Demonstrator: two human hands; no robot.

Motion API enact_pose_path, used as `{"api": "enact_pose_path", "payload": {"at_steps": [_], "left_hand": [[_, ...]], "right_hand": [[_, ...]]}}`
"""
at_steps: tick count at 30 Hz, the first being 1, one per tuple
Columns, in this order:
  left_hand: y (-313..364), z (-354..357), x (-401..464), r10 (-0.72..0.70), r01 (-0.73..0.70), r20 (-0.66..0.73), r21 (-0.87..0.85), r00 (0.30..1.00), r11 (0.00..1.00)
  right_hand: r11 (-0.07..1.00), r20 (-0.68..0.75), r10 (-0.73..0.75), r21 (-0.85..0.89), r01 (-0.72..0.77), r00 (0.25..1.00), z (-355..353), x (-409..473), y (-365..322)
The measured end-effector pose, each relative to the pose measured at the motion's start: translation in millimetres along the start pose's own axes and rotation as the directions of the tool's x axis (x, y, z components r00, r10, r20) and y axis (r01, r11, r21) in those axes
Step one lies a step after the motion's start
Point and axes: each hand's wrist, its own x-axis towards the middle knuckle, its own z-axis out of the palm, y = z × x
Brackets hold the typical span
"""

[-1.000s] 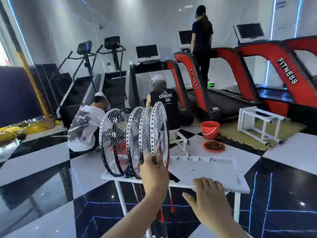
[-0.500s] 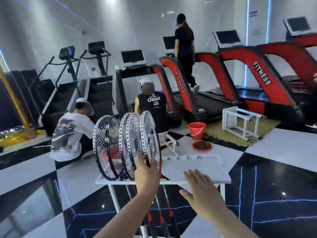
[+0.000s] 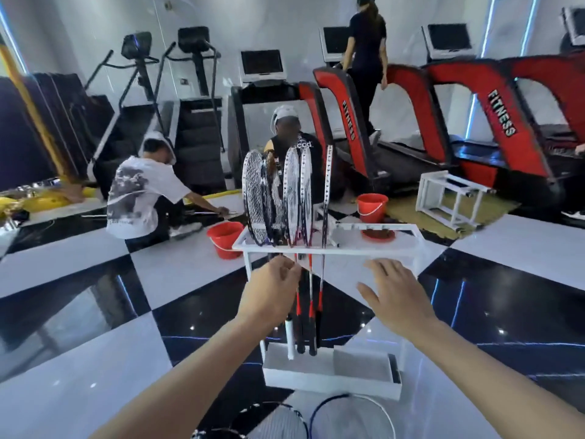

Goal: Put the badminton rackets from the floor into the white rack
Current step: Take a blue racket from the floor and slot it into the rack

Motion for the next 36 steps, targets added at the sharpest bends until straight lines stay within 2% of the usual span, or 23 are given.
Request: {"api": "enact_pose_path", "payload": {"at_steps": [5, 11, 17, 23, 24, 27, 30, 33, 36], "left_hand": [[-63, -2, -40, -0.124, 0.124, 0.008, 0.007, 0.992, 0.992], [-153, 28, -77, -0.322, 0.319, 0.046, 0.066, 0.946, 0.946], [-225, 75, -110, -0.422, 0.385, 0.145, 0.226, 0.895, 0.895], [-273, 128, -126, -0.518, 0.408, 0.293, 0.361, 0.804, 0.838], [-277, 135, -128, -0.528, 0.410, 0.308, 0.373, 0.791, 0.832], [-294, 161, -130, -0.574, 0.424, 0.348, 0.420, 0.742, 0.803], [-306, 178, -133, -0.568, 0.370, 0.385, 0.476, 0.728, 0.798], [-318, 189, -132, -0.581, 0.342, 0.388, 0.531, 0.716, 0.776], [-330, 194, -126, -0.584, 0.321, 0.381, 0.563, 0.717, 0.761]], "right_hand": [[1.000, 0.073, 0.015, 0.017, -0.016, 0.997, 30, -43, -12], [0.988, 0.246, 0.143, 0.019, -0.152, 0.959, 92, -96, -2], [0.950, 0.447, 0.288, -0.025, -0.311, 0.847, 155, -144, 23], [0.861, 0.669, 0.429, -0.099, -0.500, 0.607, 221, -181, 44], [0.807, 0.684, 0.459, -0.054, -0.588, 0.567, 229, -183, 45], [0.541, 0.748, 0.545, 0.032, -0.840, 0.379, 267, -188, 50], [0.222, 0.851, 0.509, 0.019, -0.975, 0.132, 301, -194, 53], [-0.154, 0.881, 0.469, 0.012, -0.988, -0.062, 333, -201, 58], [-0.420, 0.881, 0.443, 0.040, -0.906, -0.166, 362, -204, 67]]}}
